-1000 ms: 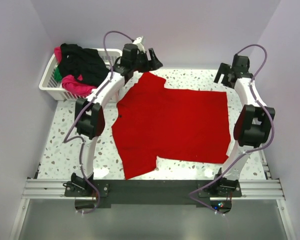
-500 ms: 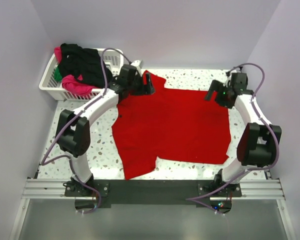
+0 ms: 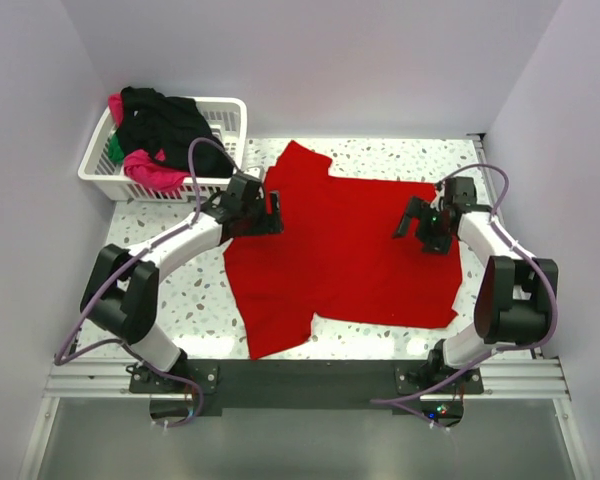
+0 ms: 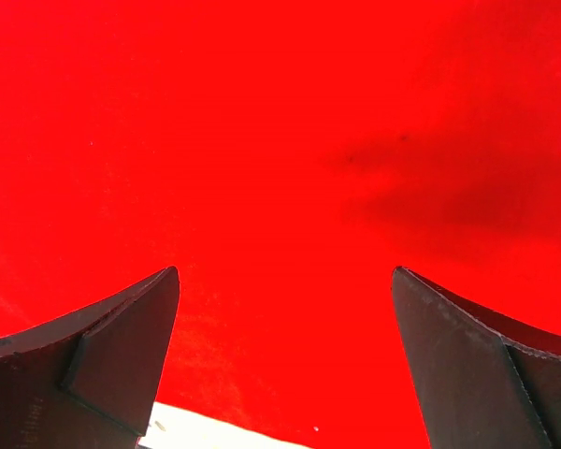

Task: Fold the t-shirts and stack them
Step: Flatten the tshirt out

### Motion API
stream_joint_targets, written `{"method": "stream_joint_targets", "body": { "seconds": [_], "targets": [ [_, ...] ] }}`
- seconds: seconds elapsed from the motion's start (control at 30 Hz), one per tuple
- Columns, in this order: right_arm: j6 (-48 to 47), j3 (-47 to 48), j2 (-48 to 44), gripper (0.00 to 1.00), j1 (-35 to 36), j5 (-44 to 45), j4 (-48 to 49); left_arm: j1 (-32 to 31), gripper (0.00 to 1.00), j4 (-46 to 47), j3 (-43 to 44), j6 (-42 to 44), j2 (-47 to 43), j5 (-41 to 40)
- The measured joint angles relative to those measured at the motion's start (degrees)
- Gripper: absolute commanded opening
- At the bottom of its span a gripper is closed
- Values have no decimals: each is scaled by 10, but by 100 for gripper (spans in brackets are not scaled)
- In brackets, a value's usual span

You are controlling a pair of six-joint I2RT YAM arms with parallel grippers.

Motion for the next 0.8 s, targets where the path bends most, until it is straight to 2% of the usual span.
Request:
{"method": "stream_joint_targets", "body": {
  "seconds": [0.23, 0.53, 0.8],
  "targets": [
    [5, 13, 15, 99, 12, 28, -11, 0, 78, 18, -21, 3, 12, -11],
    [3, 72, 87, 99, 16, 85, -45, 0, 75, 47, -8, 43, 116, -19],
    [1, 139, 170, 99, 16, 124, -74, 3, 73, 76, 48, 73, 171, -29]
  ]
}}
